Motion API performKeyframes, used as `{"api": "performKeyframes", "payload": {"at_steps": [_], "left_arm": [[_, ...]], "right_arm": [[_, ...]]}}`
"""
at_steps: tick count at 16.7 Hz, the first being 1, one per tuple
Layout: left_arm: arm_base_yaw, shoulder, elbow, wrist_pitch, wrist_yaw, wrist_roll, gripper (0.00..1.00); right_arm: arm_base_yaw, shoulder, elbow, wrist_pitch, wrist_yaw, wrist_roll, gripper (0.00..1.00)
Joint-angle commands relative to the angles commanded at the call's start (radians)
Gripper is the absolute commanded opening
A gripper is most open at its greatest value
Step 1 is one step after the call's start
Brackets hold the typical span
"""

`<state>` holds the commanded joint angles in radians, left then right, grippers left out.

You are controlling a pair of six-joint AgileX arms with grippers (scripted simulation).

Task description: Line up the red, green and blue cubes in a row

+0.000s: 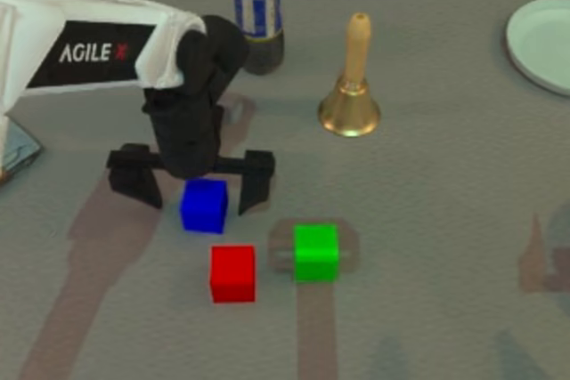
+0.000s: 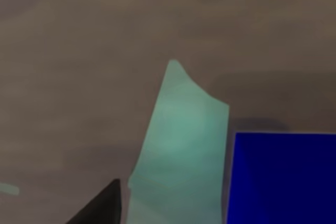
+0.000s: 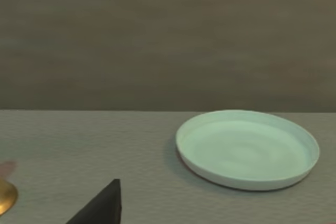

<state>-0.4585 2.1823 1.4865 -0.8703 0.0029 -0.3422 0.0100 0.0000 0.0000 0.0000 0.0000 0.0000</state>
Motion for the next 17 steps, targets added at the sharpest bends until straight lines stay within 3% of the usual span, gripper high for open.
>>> {"api": "performKeyframes", "payload": {"at_steps": [5, 17], "left_arm": [[0.0, 0.01, -0.012, 0.018, 0.0, 0.0, 1.0], [0.0, 0.01, -0.012, 0.018, 0.0, 0.0, 0.1]], "right_arm": [[0.0, 0.0, 0.0, 0.0, 0.0, 0.0, 1.0], [0.0, 0.0, 0.0, 0.0, 0.0, 0.0, 1.0]]}}
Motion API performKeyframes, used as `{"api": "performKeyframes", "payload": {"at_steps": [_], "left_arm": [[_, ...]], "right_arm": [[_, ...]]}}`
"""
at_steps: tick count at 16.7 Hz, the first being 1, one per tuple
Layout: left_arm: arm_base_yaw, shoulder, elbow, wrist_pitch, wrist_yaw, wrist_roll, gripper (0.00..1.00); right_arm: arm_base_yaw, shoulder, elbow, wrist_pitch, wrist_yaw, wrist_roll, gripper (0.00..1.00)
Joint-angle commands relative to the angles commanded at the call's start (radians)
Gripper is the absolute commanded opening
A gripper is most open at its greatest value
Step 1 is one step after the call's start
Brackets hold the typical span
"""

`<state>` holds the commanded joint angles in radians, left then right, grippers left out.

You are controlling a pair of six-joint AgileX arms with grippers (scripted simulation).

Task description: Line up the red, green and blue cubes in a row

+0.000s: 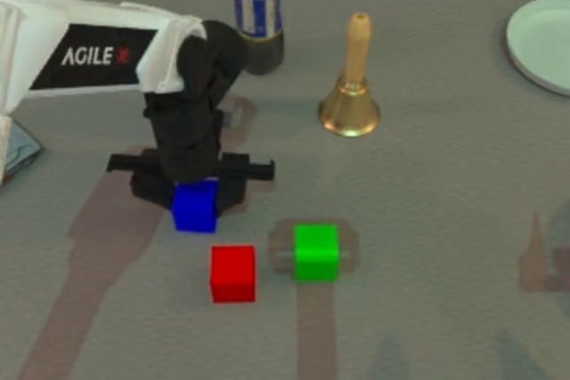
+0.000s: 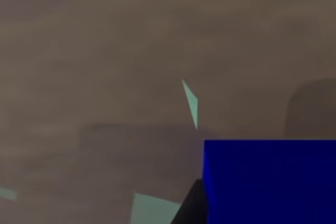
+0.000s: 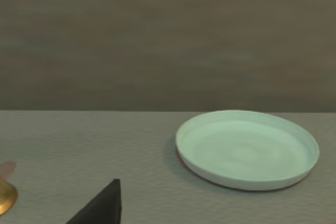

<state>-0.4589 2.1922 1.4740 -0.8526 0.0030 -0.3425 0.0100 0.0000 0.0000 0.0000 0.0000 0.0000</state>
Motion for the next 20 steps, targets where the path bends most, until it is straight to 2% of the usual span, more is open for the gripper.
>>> {"api": "performKeyframes", "payload": {"at_steps": [1, 2, 11, 17, 20], "left_arm": [[0.0, 0.0, 0.0, 0.0, 0.0, 0.0, 0.02], [0.0, 0.0, 0.0, 0.0, 0.0, 0.0, 0.0], [0.001, -0.01, 0.005, -0.007, -0.003, 0.003, 0.0], [0.017, -0.078, 0.12, -0.203, -0.003, -0.001, 0.0], [0.02, -0.102, 0.148, -0.243, -0.003, 0.0, 0.0]], "right_arm": [[0.0, 0.0, 0.0, 0.0, 0.0, 0.0, 1.0], [0.0, 0.0, 0.0, 0.0, 0.0, 0.0, 1.0], [0.0, 0.0, 0.0, 0.0, 0.0, 0.0, 1.0], [0.0, 0.0, 0.0, 0.0, 0.0, 0.0, 1.0], [0.0, 0.0, 0.0, 0.0, 0.0, 0.0, 1.0]]}}
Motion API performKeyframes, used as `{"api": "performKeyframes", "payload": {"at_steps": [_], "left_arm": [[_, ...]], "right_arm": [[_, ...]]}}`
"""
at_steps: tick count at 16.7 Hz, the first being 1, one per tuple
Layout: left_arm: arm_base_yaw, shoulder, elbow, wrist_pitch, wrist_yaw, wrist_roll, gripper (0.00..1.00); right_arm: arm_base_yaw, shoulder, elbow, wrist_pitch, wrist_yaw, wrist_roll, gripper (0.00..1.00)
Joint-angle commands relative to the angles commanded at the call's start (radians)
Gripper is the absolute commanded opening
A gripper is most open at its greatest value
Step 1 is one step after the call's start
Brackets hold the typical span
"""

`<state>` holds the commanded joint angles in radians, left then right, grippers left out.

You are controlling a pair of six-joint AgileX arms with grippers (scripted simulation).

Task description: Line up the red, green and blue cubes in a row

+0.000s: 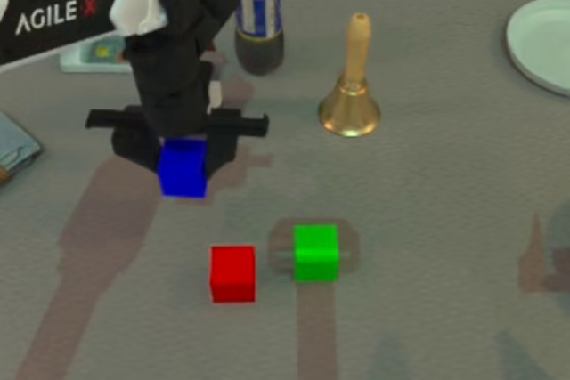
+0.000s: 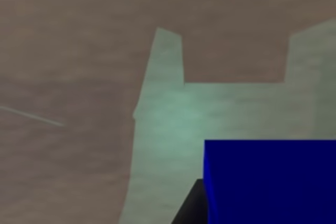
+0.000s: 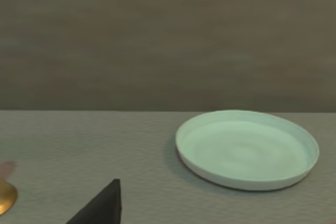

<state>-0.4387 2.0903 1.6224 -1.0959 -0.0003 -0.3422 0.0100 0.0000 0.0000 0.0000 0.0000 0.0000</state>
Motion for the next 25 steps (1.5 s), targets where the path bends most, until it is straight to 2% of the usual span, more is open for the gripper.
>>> {"api": "performKeyframes", "payload": {"at_steps": [6, 9, 16, 19, 21, 25], "left_arm": [[-0.03, 0.032, 0.035, -0.021, 0.0, -0.026, 0.0], [-0.103, 0.117, 0.167, -0.093, 0.0, -0.114, 0.0], [-0.35, 0.38, 0.708, -0.33, 0.001, -0.41, 0.0], [-0.433, 0.456, 0.858, -0.403, 0.001, -0.509, 0.0], [-0.464, 0.481, 0.906, -0.428, 0.0, -0.546, 0.0], [-0.47, 0.486, 0.914, -0.432, 0.0, -0.553, 0.0]], "right_arm": [[0.0, 0.0, 0.0, 0.0, 0.0, 0.0, 1.0], [0.0, 0.0, 0.0, 0.0, 0.0, 0.0, 1.0], [0.0, 0.0, 0.0, 0.0, 0.0, 0.0, 1.0], [0.0, 0.0, 0.0, 0.0, 0.0, 0.0, 1.0], [0.0, 0.0, 0.0, 0.0, 0.0, 0.0, 1.0], [0.0, 0.0, 0.0, 0.0, 0.0, 0.0, 1.0]]}}
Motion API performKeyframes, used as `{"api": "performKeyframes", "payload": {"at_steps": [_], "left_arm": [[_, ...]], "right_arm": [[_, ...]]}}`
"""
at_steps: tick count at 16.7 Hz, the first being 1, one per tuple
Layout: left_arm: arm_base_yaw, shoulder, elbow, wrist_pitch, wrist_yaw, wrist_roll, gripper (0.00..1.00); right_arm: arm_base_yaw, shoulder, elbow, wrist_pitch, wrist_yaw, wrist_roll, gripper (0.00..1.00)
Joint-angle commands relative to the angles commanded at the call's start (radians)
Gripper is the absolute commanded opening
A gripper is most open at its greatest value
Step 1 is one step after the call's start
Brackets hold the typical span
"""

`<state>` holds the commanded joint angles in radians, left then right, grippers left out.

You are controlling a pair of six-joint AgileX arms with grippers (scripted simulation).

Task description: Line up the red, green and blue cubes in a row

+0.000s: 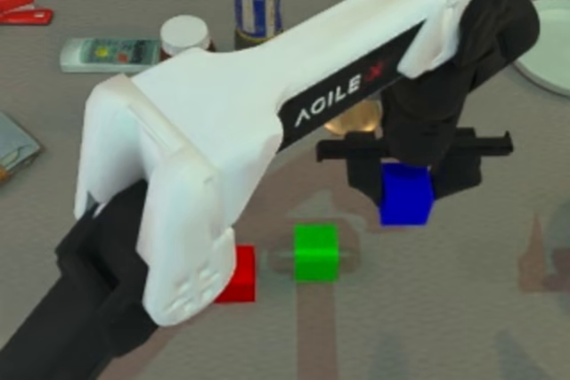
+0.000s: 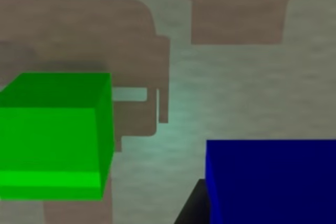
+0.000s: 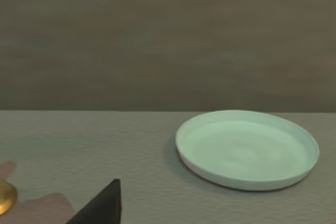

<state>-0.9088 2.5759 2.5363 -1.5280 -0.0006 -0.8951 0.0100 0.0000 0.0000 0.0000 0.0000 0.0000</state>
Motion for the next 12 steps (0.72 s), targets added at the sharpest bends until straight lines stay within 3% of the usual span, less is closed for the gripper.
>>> {"api": "performKeyframes", "payload": {"at_steps": [4, 12], "left_arm": [[0.004, -0.01, -0.043, 0.042, 0.0, 0.003, 0.0], [0.0, -0.035, -0.339, 0.304, 0.0, -0.001, 0.0]], "right_arm": [[0.0, 0.0, 0.0, 0.0, 0.0, 0.0, 1.0], [0.0, 0.0, 0.0, 0.0, 0.0, 0.0, 1.0]]}}
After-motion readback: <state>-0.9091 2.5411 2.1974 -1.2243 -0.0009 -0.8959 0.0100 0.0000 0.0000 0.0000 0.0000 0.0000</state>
